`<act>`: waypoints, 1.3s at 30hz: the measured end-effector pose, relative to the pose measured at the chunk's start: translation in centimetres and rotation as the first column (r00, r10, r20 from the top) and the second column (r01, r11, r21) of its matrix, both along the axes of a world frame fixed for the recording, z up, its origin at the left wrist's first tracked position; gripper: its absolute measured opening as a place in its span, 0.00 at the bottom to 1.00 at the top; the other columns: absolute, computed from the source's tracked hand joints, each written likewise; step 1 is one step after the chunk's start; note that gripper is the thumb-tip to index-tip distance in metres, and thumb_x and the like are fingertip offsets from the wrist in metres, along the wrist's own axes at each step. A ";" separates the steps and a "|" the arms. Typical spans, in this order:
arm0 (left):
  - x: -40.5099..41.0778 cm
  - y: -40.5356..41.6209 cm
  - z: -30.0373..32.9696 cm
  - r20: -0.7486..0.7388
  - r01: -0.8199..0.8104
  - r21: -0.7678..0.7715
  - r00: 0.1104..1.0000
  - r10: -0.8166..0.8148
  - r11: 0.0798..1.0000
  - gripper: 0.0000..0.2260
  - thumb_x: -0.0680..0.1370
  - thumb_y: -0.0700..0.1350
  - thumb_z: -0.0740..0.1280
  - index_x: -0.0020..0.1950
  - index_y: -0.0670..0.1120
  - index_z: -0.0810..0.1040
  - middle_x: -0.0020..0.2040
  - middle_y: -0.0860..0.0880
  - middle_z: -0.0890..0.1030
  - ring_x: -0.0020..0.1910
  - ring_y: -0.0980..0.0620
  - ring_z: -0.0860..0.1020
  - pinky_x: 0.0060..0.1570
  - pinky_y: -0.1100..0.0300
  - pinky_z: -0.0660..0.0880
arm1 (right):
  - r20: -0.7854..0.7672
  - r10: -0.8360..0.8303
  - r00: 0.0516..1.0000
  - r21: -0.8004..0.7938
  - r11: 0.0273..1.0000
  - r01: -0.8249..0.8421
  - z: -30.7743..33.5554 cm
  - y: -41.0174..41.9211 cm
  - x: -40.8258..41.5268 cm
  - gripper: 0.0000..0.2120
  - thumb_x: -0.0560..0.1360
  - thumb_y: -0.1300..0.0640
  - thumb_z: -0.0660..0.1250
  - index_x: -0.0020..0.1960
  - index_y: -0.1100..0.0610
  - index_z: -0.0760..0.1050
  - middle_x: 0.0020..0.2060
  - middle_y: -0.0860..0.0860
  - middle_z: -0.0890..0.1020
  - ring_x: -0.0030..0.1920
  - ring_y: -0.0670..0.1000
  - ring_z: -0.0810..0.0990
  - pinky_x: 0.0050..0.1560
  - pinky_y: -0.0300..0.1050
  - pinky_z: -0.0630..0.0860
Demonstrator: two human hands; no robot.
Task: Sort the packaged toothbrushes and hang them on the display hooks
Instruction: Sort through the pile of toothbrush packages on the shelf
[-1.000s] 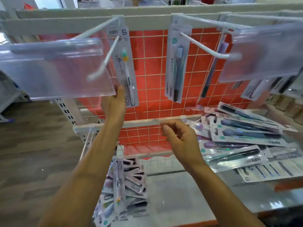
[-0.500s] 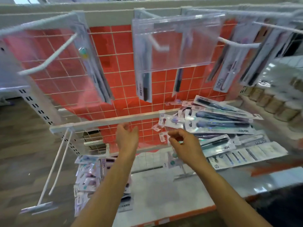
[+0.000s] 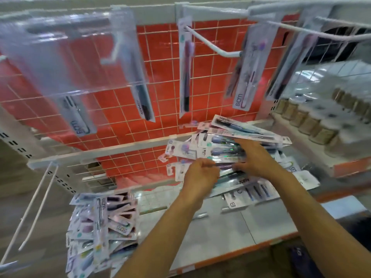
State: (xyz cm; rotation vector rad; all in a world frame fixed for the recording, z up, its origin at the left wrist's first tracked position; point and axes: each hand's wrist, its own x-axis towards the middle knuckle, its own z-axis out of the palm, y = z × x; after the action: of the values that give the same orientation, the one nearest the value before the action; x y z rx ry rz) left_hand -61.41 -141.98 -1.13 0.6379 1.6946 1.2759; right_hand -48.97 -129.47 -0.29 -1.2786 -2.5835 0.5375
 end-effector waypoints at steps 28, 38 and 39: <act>1.4 -2.0 -1.6 -0.968 0.160 -0.205 0.115 -0.225 0.966 0.30 0.49 0.41 0.81 0.50 0.46 0.80 0.45 0.46 0.80 0.19 0.47 0.73 0.16 0.61 0.65 | -0.227 0.226 0.947 0.110 0.973 -0.205 1.2 -0.3 -1.2 0.30 0.68 0.53 0.75 0.68 0.57 0.72 0.57 0.52 0.73 0.56 0.50 0.73 0.56 0.38 0.67; 0.7 -2.9 0.6 -0.988 0.143 0.063 0.147 0.042 0.988 0.29 0.61 0.34 0.73 0.60 0.47 0.71 0.55 0.45 0.76 0.18 0.46 0.70 0.15 0.61 0.64 | -0.519 0.151 0.841 -0.225 0.925 -0.305 5.3 -2.7 -2.5 0.09 0.75 0.55 0.68 0.55 0.51 0.76 0.46 0.45 0.81 0.43 0.47 0.81 0.45 0.40 0.77; 0.6 -3.0 0.7 -0.986 0.143 0.091 0.154 0.068 0.986 0.30 0.61 0.34 0.73 0.60 0.48 0.70 0.57 0.44 0.76 0.18 0.47 0.69 0.15 0.62 0.63 | -0.560 0.132 0.818 -0.301 0.887 -0.349 5.5 -2.8 -2.5 0.07 0.76 0.57 0.66 0.54 0.53 0.76 0.46 0.48 0.81 0.44 0.49 0.82 0.45 0.43 0.78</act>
State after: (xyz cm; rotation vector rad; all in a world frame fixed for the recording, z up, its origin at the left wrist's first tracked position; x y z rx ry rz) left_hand -60.83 -145.00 -0.39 1.9786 2.5773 0.9048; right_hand -51.51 -132.23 5.22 -0.7231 -2.2282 1.3124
